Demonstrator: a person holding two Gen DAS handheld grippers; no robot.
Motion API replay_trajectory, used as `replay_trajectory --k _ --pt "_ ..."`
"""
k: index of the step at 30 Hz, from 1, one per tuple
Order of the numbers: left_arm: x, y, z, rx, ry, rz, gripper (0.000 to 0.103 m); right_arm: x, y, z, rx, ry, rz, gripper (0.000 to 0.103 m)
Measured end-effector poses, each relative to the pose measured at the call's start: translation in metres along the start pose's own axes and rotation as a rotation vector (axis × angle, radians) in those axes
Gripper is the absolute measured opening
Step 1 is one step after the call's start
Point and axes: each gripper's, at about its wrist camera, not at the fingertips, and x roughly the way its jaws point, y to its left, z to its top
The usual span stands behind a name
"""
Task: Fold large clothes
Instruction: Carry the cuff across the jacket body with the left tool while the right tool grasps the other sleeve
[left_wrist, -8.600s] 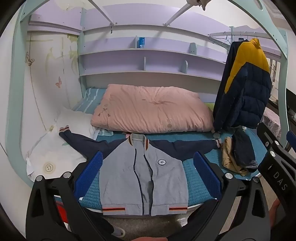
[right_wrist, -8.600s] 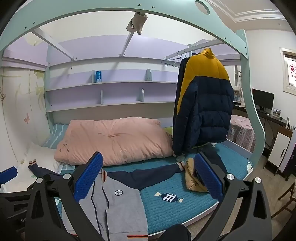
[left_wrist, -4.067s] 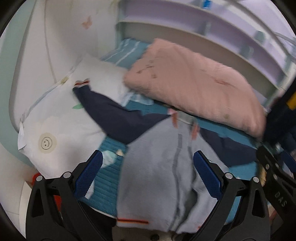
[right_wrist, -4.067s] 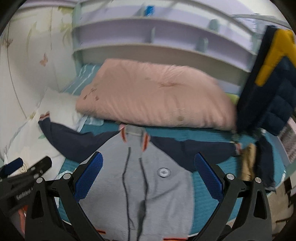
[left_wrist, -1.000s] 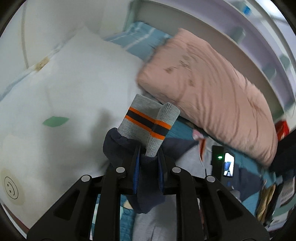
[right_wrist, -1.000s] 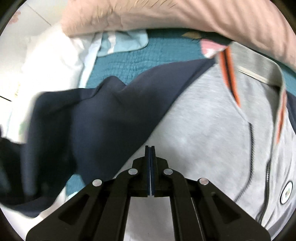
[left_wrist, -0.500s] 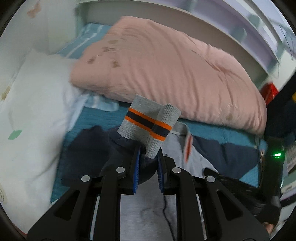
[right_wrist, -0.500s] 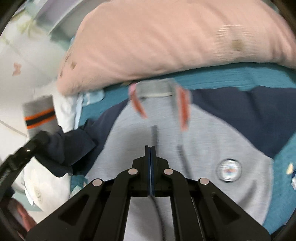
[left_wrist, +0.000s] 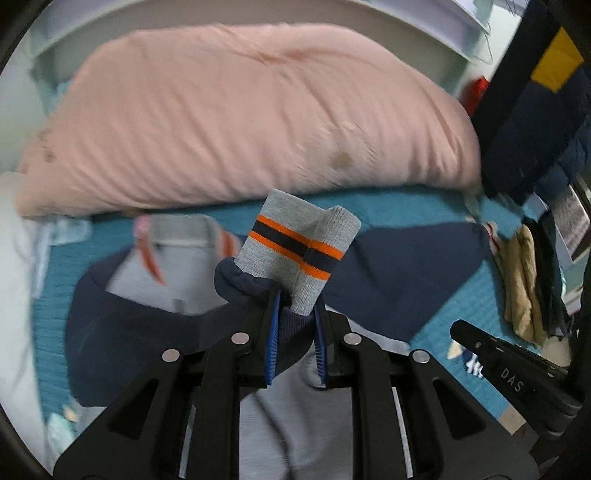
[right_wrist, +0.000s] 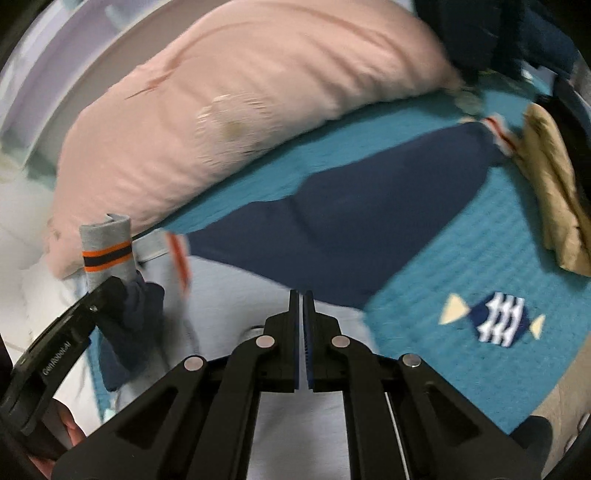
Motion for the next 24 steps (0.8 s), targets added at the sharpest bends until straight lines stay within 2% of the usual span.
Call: replay_trajectory --k 2,5,7,9,10,12,13,17,20,24 --pt "0.021 -0.016 -0.004 0.026 0.036 -0.004 0.016 0.003 -0.019 0.0 0.026 0.014 -0.012 0.004" --pt "0.054 -0.034 -0.016 0.086 0.075 0.047 0.017 0.009 -0.035 -0.003 0.045 0.029 -0.026 0.004" --pt "0.076 -0.042 -0.028 0.128 0.111 0.079 0.024 0.016 -0.042 -0.005 0.063 0.048 -0.021 0.004" --pt "0.09 -0.051 -0.037 0.173 0.139 0.112 0.045 0.022 -0.046 -0.007 0.071 0.066 -0.023 0.004" --pt "0.095 -0.054 -0.042 0.194 0.15 0.123 0.051 0.024 -0.048 -0.008 0.072 0.07 -0.026 0.004" --pt "0.094 -0.056 -0.048 0.205 0.16 0.125 0.075 0.026 -0.049 -0.01 0.073 0.078 -0.018 0.004" --pt "0.09 -0.055 -0.05 0.197 0.147 0.128 0.078 0.026 -0.049 -0.01 0.072 0.079 -0.015 0.004" --pt "0.063 -0.047 -0.045 0.159 0.105 0.111 0.086 0.023 -0.053 -0.012 0.077 0.072 -0.017 0.004" --pt "0.044 -0.034 -0.036 0.116 0.069 0.123 0.087 0.021 -0.051 -0.01 0.07 0.07 0.0 0.004" --pt "0.028 0.007 -0.034 0.046 0.054 0.157 0.087 0.032 -0.032 -0.003 0.025 0.125 0.114 0.005"
